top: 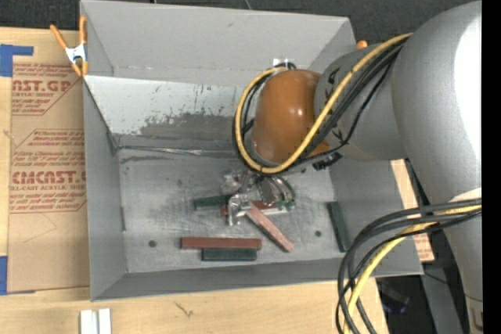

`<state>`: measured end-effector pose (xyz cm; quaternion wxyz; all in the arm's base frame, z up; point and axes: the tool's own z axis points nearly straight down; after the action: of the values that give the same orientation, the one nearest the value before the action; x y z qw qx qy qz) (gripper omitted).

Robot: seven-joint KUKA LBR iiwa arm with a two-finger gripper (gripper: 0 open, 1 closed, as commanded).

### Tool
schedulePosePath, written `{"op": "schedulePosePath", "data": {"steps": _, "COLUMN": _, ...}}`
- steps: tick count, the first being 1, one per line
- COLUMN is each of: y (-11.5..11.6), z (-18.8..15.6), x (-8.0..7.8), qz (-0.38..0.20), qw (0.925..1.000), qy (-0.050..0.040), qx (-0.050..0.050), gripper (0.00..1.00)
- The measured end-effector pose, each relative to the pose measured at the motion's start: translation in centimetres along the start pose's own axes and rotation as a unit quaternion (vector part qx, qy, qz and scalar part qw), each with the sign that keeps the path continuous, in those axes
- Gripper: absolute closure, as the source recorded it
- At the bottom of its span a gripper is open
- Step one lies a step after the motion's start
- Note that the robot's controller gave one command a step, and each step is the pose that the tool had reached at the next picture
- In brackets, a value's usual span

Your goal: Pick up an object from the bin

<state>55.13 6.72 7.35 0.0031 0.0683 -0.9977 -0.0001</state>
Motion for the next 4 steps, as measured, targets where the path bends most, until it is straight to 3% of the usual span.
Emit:
{"op": "schedulePosePath", "data": {"steps": 1, "y": 0.0, "z": 0.0, "x": 0.0, "qz": 0.000, "qw": 1.0000, "qy": -0.0001, "qx": 0.000, "gripper": 1.00}}
{"op": "schedulePosePath", "data": {"steps": 2, "y": -0.2, "z": -9.1, "x": 0.9, "qz": 0.010, "qw": 0.9999, "qy": -0.0015, "qx": 0.000, "gripper": 0.00}}
{"op": "schedulePosePath", "data": {"steps": 3, "y": -0.4, "z": -14.7, "x": 1.1, "qz": 0.016, "qw": 0.9998, "qy": -0.0076, "qx": 0.000, "gripper": 0.00}}
{"op": "schedulePosePath", "data": {"steps": 4, "y": -0.6, "z": -8.2, "x": 0.6, "qz": 0.031, "qw": 0.9995, "qy": -0.0068, "qx": 0.000, "gripper": 0.00}}
